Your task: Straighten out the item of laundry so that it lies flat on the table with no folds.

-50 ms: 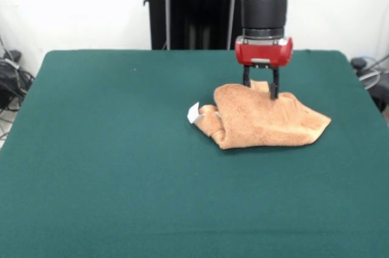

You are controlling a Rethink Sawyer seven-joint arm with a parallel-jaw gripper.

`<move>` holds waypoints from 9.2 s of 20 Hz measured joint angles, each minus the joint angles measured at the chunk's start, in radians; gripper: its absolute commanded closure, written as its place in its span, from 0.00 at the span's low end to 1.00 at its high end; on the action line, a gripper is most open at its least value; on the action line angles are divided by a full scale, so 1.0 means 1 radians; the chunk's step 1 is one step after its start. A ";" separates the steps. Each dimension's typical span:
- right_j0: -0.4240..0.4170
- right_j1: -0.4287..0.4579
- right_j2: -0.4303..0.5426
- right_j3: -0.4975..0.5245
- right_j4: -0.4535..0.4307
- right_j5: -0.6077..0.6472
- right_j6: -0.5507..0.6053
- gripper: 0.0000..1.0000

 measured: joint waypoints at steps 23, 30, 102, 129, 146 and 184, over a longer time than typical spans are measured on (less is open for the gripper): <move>0.027 -0.059 0.000 0.035 -0.014 -0.073 0.029 1.00; 0.049 -0.208 0.000 0.099 0.055 0.070 0.029 1.00; -0.148 -0.598 -0.123 0.012 0.020 0.710 0.029 1.00; -0.180 -0.495 -0.127 -0.159 -0.050 0.710 0.029 1.00; -0.140 -0.254 -0.134 -0.300 -0.101 0.581 0.029 1.00; -0.121 -0.174 -0.124 -0.313 -0.114 0.478 0.029 1.00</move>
